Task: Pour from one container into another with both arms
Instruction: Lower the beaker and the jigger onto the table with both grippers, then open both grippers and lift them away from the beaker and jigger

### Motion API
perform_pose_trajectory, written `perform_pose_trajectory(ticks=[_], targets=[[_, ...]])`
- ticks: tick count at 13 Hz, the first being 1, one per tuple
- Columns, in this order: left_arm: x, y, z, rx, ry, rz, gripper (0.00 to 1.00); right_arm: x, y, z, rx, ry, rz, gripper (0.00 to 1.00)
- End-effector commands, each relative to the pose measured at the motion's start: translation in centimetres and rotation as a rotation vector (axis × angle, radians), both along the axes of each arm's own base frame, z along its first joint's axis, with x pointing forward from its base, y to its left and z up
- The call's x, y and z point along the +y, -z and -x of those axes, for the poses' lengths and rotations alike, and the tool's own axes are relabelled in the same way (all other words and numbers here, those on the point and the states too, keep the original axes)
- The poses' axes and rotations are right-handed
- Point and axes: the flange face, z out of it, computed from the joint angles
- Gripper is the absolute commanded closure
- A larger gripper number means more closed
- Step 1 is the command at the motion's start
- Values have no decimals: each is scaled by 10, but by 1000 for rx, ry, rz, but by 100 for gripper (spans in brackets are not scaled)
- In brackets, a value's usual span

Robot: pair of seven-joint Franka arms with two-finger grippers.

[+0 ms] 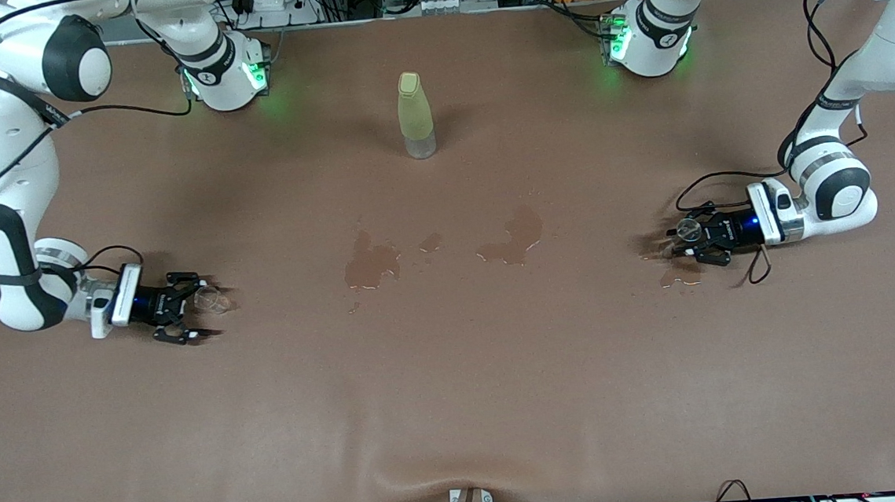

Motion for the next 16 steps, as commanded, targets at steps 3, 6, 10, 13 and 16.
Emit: perform_pose_trajectory(ticks=[3, 6, 10, 13, 16], targets=[[13, -13, -14, -35, 32, -16, 0, -50, -86, -18, 177, 7, 178, 0], [40, -37, -30, -6, 84, -74, 0, -72, -171, -15, 342, 73, 340, 0], [84, -104, -60, 114, 120, -183, 0, -76, -288, -1, 580, 247, 528, 0], [96, -170, -81, 201, 81, -287, 0, -62, -374, 16, 730, 432, 643, 0], [82, -233, -99, 244, 48, -365, 0, -40, -443, 38, 868, 611, 695, 0]])
